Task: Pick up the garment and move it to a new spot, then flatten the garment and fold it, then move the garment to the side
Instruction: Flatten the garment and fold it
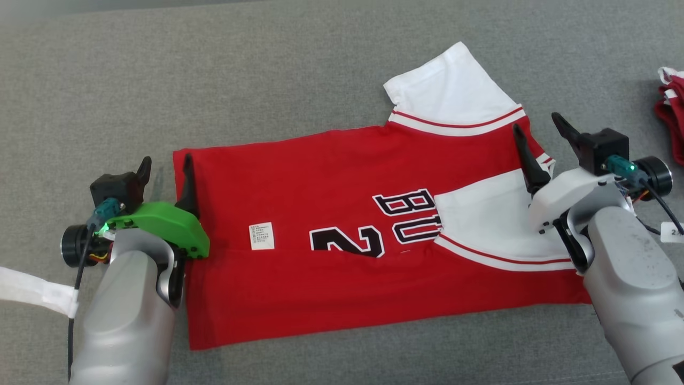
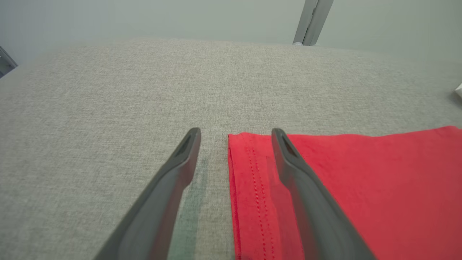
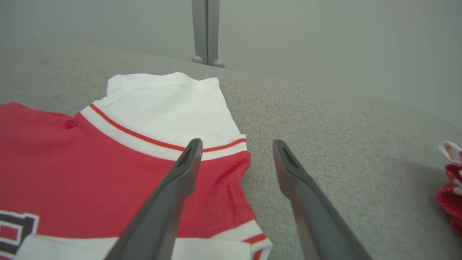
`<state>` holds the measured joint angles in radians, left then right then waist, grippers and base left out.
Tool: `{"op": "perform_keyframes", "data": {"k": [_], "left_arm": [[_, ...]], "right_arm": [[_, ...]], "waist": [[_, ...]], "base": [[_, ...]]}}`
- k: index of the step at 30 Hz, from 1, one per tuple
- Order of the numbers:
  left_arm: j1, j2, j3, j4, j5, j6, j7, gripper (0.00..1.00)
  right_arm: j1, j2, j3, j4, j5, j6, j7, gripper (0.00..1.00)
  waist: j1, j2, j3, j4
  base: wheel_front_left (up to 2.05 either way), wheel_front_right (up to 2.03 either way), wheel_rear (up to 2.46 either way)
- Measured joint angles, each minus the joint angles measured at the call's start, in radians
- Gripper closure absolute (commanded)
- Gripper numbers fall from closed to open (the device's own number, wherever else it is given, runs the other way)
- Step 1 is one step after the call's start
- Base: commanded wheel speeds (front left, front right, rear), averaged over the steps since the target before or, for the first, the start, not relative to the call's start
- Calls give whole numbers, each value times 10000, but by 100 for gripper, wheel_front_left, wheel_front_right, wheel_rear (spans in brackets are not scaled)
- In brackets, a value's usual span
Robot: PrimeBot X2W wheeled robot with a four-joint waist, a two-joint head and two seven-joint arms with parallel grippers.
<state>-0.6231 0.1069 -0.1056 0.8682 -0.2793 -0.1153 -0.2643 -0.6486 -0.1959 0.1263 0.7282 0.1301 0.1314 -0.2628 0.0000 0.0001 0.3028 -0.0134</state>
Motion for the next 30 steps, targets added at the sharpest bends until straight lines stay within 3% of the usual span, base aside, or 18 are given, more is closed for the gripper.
{"op": "perform_keyframes", "data": {"k": [7, 8, 9, 10, 17, 30], "left_arm": [[-901, 42, -267, 1058, -4, -90, 4, 0], [-998, 36, -322, 1225, -4, -92, 2, 16], [-1104, 38, -376, 1427, -4, -92, 0, 54], [-1180, 31, -407, 1515, -4, -94, -8, 100], [-1460, -79, -713, 1296, -2, -125, 2, 100], [-1477, -474, -1894, -658, -640, -134, 2, 100]], "right_arm": [[-1037, -79, 414, 602, -161, 0, 0, 0], [-1169, -104, 449, 709, -167, 0, 0, 0], [-1300, -127, 499, 813, -178, 0, 0, 0], [-1405, -150, 548, 907, -196, 0, 0, 0], [-2522, -433, 943, 1647, -353, 0, 255, 0], [-4914, -915, 1319, 3409, 207, 0, 1733, 0]], "waist": [[0, 0, 601, -46], [0, 0, 667, -39], [0, 0, 725, -26], [0, 0, 762, -9], [0, 0, 941, 343], [0, 0, 1490, 1509]], "base": [[0, 0, 0], [0, 0, 0], [0, 0, 0], [0, 0, 0], [0, 0, 0], [0, 0, 0]]}}
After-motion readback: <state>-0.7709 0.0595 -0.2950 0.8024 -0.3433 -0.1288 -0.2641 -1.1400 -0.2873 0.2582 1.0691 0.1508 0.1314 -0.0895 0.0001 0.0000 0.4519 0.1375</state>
